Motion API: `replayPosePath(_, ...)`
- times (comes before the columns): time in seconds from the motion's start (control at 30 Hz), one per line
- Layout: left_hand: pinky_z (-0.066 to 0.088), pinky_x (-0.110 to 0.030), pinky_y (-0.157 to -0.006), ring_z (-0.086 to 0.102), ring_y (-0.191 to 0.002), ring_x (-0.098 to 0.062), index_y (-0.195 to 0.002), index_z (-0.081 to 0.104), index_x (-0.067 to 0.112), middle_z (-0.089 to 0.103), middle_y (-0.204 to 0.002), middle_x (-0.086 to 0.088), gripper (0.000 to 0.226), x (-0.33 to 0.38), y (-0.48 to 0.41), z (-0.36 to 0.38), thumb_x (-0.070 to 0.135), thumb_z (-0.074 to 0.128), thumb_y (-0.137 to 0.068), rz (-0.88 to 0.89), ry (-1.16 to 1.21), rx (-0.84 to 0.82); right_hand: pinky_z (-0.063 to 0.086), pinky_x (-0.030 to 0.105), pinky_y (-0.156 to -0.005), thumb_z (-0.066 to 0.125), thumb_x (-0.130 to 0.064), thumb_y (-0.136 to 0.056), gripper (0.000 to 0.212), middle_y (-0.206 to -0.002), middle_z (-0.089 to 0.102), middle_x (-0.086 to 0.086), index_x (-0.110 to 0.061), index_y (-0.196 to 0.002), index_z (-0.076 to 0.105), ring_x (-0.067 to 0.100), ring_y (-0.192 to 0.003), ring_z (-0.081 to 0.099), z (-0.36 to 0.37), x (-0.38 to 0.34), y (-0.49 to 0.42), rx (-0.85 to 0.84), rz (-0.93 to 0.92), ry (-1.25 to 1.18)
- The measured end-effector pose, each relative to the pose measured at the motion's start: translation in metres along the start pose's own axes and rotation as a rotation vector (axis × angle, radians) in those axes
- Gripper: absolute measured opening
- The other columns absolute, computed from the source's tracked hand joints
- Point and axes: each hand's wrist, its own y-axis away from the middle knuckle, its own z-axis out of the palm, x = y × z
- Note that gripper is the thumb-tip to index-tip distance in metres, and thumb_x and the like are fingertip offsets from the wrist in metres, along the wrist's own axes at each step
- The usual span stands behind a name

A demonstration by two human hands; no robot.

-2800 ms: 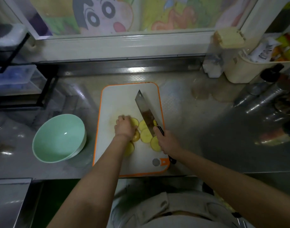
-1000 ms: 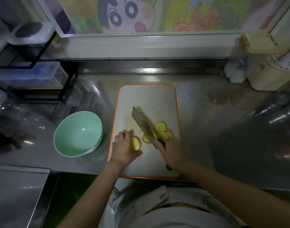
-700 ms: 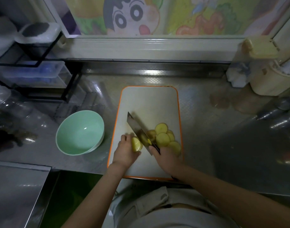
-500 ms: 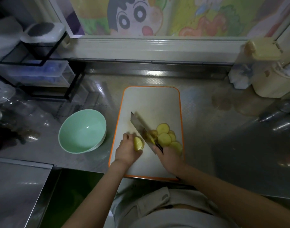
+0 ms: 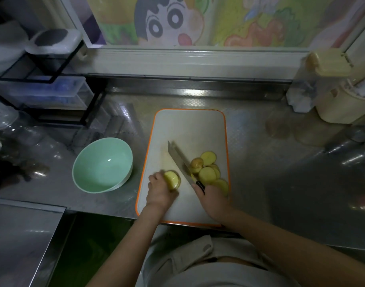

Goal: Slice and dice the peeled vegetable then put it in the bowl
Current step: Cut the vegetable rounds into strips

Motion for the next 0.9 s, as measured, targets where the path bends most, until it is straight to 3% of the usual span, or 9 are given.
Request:
replayPosePath(0.13, 0.039, -0.036, -0.094, 0.046, -0.119, -0.036, -0.135, 0.024, 0.001, 0.043, -0.129, -0.021, 0.075, 0.002, -0.002, 0.0, 0.016, 0.071, -0.078, -0.035, 0.094, -0.056, 0.032, 0.017, -0.045, 0.04, -0.038, -0.099, 0.045, -0.057, 0.042, -0.007, -0.02, -0.058, 0.037, 0.004, -0.051, 0.042, 0.004, -0.004, 0.001, 0.02, -0.018, 0.069)
replayPosePath(0.23, 0.041, -0.034, -0.09, 0.049, -0.116, -0.036, -0.133, 0.025, 0.0, 0.049, -0.125, -0.023, 0.07, 0.008, -0.003, 0.002, 0.012, 0.068, -0.079, -0.015, 0.147, -0.062, 0.037, 0.028, -0.058, 0.04, -0.04, -0.099, 0.045, -0.066, 0.054, 0.005, -0.018, -0.059, 0.038, 0.02, -0.065, 0.055, 0.011, -0.005, 0.0, -0.002, -0.02, 0.057)
replayPosePath(0.3, 0.042, -0.035, -0.089, 0.05, -0.115, -0.036, -0.131, 0.026, -0.001, 0.049, -0.125, -0.023, 0.067, 0.011, -0.003, 0.004, 0.013, 0.067, -0.08, -0.019, 0.168, -0.073, 0.035, 0.026, -0.057, 0.04, -0.039, -0.099, 0.045, -0.072, 0.058, 0.012, -0.019, -0.059, 0.037, 0.02, -0.068, 0.053, 0.013, -0.005, 0.0, -0.022, -0.015, 0.037)
replayPosePath(0.4, 0.04, -0.035, -0.092, 0.047, -0.119, -0.035, -0.133, 0.025, -0.001, 0.044, -0.129, -0.022, 0.07, 0.01, -0.003, 0.003, 0.02, 0.068, -0.081, -0.016, 0.157, -0.112, 0.033, 0.027, -0.054, 0.04, -0.039, -0.099, 0.046, -0.059, 0.047, 0.0, -0.019, -0.057, 0.035, 0.014, -0.057, 0.047, 0.009, -0.004, -0.002, -0.023, -0.023, 0.053)
replayPosePath(0.5, 0.034, -0.034, -0.101, 0.039, -0.124, -0.035, -0.138, 0.026, 0.004, 0.031, -0.134, -0.019, 0.073, 0.007, -0.002, -0.003, 0.029, 0.067, -0.082, 0.016, 0.136, -0.076, 0.029, 0.017, -0.044, 0.041, -0.036, -0.099, 0.043, -0.057, 0.041, -0.006, -0.021, -0.06, 0.035, 0.003, -0.051, 0.039, 0.004, -0.001, -0.005, -0.014, -0.034, 0.008)
replayPosePath(0.67, 0.03, -0.026, -0.103, 0.039, -0.123, -0.033, -0.142, 0.025, 0.01, 0.027, -0.133, -0.015, 0.073, 0.009, -0.001, -0.001, 0.024, 0.067, -0.083, 0.153, 0.113, -0.051, 0.028, 0.021, -0.044, 0.042, -0.036, -0.099, 0.044, -0.056, 0.041, -0.007, -0.021, -0.058, 0.036, 0.007, -0.05, 0.041, 0.007, -0.005, -0.004, -0.014, -0.03, 0.017)
replayPosePath(0.8, 0.034, -0.028, -0.1, 0.044, -0.119, -0.033, -0.141, 0.031, 0.01, 0.028, -0.135, -0.015, 0.056, 0.01, 0.0, -0.003, 0.025, 0.054, -0.092, 0.145, 0.141, -0.019, 0.032, 0.013, -0.044, 0.04, -0.035, -0.1, 0.044, -0.056, 0.043, -0.006, -0.018, -0.059, 0.04, 0.004, -0.05, 0.041, 0.001, -0.004, -0.005, -0.05, -0.01, -0.053)
replayPosePath(0.9, 0.033, -0.027, -0.096, 0.047, -0.115, -0.034, -0.132, 0.044, 0.007, 0.036, -0.131, -0.017, 0.041, 0.009, -0.002, -0.004, 0.022, 0.05, -0.095, 0.096, 0.219, 0.05, 0.036, 0.015, -0.048, 0.042, -0.034, -0.099, 0.038, -0.061, 0.049, -0.005, -0.009, -0.074, 0.055, 0.004, -0.054, 0.046, -0.004, -0.004, -0.006, 0.035, -0.071, -0.037)
